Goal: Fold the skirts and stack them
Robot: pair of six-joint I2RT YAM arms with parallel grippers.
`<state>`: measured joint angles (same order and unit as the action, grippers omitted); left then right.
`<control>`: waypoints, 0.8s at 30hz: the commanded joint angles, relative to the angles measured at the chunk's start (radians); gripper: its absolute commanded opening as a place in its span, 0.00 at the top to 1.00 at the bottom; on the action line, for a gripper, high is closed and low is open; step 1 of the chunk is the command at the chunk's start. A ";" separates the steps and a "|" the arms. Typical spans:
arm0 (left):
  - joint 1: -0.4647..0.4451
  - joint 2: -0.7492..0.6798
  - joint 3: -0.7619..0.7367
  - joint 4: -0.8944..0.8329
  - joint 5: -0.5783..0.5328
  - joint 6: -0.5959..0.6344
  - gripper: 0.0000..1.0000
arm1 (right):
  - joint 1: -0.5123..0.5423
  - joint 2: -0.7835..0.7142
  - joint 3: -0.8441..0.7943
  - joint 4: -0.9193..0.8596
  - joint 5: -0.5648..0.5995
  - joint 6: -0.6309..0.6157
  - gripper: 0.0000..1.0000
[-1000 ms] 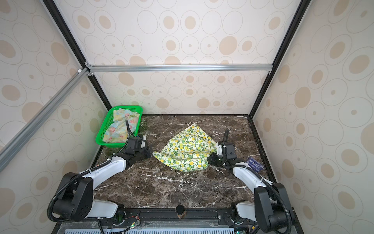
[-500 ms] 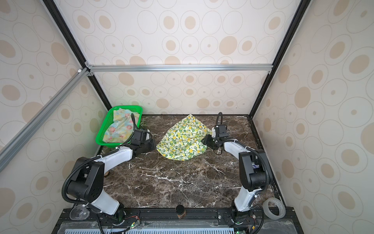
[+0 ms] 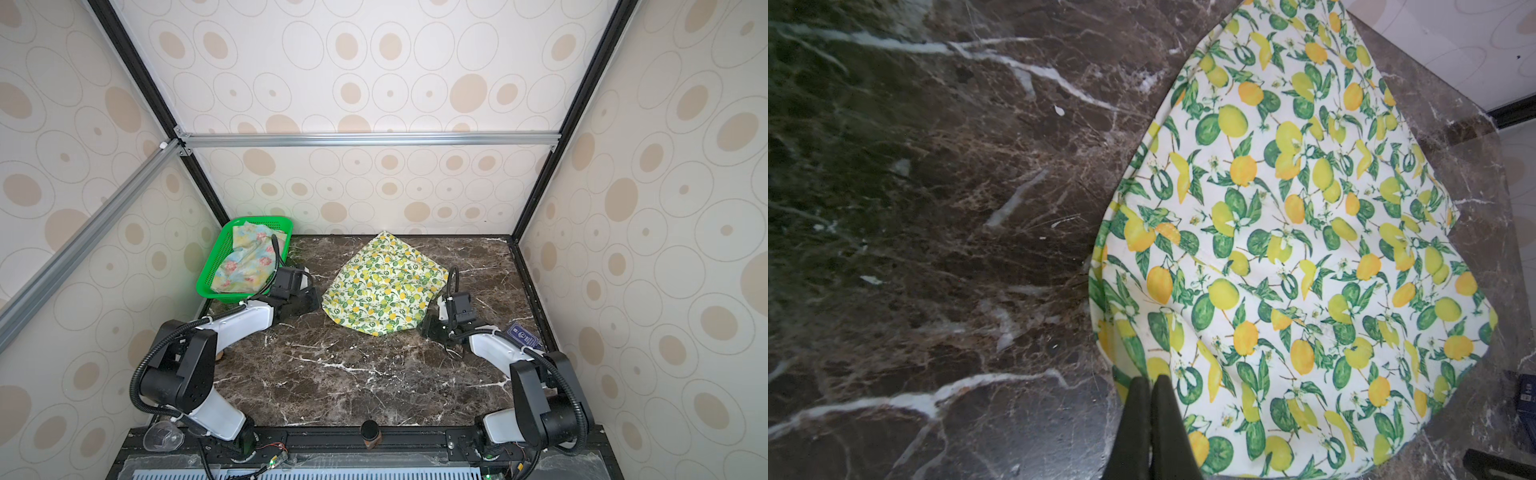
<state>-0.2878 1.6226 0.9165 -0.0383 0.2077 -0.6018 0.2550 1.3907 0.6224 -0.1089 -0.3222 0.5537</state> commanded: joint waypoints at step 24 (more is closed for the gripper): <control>0.006 -0.050 0.020 -0.071 -0.046 0.038 1.00 | 0.011 0.132 0.097 0.061 -0.065 0.007 0.95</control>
<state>-0.2878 1.6100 0.8921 -0.0624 0.1871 -0.5869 0.2626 1.5929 0.6693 0.1143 -0.3519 0.5507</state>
